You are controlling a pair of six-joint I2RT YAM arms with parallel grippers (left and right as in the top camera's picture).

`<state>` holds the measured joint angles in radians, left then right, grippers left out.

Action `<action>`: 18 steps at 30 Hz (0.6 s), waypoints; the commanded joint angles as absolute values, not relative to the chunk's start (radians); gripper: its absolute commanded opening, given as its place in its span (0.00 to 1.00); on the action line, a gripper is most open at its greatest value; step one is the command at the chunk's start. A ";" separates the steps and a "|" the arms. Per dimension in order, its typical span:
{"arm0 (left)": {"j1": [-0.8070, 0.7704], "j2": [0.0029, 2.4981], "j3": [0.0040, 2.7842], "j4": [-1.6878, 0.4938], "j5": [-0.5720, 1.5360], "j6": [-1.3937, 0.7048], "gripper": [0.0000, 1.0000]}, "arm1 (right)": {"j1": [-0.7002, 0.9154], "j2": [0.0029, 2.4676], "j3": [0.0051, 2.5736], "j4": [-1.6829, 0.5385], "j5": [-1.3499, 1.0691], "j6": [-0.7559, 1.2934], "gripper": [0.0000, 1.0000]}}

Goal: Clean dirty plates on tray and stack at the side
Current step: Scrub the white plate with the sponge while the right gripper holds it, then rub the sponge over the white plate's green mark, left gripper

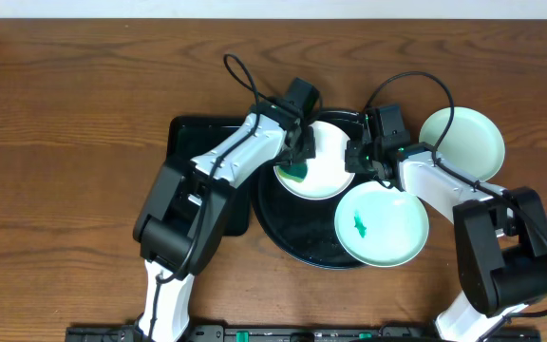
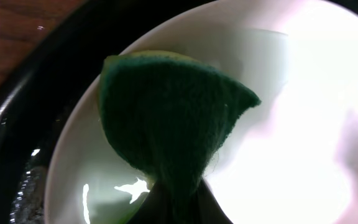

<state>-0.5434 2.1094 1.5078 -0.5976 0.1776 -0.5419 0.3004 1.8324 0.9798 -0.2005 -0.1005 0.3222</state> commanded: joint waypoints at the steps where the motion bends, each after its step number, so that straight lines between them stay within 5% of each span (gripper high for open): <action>1: -0.540 2.070 1.512 -0.584 0.333 -0.530 0.07 | 0.303 1.848 0.973 -0.194 -0.113 0.321 0.01; 18: -0.527 1.876 1.497 -0.588 0.168 -0.487 0.07 | 0.303 1.848 0.973 -0.194 -0.113 0.321 0.01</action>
<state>-0.5308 1.8458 1.5066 -0.5793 0.2356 -0.5102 0.3004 1.8324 0.9794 -0.2005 -0.1005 0.3222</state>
